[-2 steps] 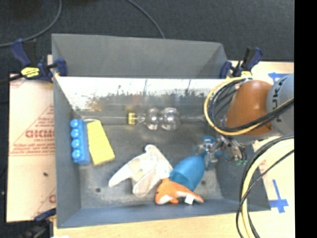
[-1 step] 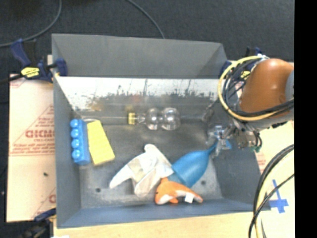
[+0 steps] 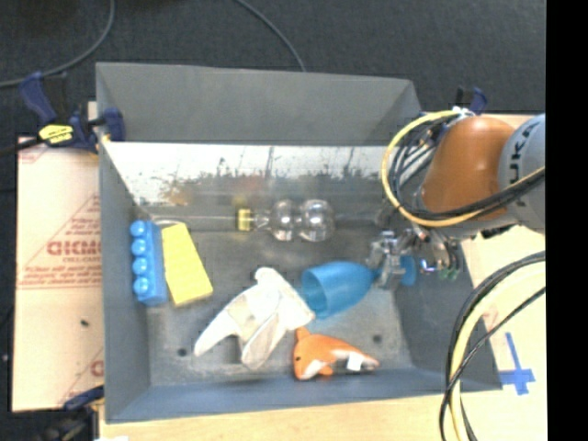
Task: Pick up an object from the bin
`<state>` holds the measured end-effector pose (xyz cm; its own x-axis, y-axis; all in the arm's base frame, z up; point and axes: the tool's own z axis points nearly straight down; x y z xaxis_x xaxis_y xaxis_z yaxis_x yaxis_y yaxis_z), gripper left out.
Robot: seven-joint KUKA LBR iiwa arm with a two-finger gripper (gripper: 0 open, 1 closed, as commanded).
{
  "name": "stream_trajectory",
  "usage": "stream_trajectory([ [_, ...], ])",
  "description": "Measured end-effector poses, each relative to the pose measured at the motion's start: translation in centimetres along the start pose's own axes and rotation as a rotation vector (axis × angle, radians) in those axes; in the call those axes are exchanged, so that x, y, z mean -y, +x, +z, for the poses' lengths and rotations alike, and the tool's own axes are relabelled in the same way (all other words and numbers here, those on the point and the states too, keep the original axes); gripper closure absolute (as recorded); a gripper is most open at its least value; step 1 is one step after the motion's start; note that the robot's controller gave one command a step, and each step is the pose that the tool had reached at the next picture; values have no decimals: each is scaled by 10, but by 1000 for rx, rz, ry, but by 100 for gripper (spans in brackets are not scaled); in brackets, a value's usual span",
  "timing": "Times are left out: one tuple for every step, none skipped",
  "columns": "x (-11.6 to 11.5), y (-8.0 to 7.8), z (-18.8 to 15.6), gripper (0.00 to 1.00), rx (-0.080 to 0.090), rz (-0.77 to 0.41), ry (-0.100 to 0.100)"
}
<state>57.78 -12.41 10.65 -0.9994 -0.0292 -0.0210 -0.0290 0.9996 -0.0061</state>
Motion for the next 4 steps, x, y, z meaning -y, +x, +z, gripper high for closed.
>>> stream_trajectory([
  [5,8,-49,100,-15,8,-3],
  [-26,-18,35,100,6,-6,1],
  [-26,-17,35,100,6,-8,2],
  [-25,-17,35,100,6,-10,2],
])
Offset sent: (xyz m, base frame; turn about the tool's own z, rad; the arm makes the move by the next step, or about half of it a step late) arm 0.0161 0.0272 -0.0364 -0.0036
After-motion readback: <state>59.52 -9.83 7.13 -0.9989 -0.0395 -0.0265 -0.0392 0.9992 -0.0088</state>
